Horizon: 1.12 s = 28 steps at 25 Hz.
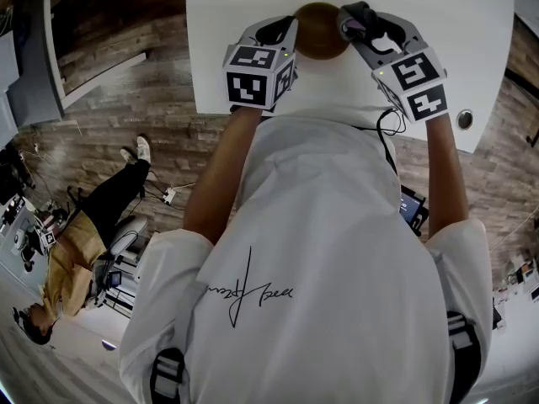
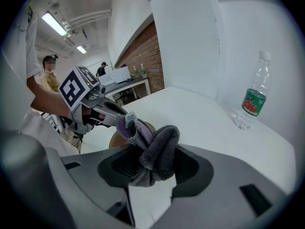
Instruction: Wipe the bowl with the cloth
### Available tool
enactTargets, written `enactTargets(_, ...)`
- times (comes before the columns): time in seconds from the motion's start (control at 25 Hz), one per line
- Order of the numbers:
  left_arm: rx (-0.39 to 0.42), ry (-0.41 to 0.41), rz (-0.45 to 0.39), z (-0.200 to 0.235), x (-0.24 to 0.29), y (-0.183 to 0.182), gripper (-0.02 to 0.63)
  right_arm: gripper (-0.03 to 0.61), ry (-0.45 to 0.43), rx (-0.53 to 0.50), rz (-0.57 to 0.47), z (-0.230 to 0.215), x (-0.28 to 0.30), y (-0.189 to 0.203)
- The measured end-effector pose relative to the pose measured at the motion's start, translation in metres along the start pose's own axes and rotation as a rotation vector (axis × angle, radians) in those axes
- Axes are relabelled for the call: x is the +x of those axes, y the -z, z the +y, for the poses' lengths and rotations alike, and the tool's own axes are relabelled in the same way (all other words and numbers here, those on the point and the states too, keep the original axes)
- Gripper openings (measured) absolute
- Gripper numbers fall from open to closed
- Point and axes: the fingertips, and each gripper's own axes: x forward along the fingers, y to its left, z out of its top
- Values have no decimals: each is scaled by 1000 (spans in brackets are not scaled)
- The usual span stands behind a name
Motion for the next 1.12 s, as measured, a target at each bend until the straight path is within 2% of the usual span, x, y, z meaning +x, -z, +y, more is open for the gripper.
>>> enactTargets(0.56,9,7,5,-1,0,-4,14,178,-84,-171,-2,-3,7,-14)
enactTargets(0.88,6,14,8,3,0,-2,12,179,-89,-260,14,1,18,-23)
enactTargets(1.12,5,19,11,3,1,-3,12,179,-87,-281,16,0,22,-29)
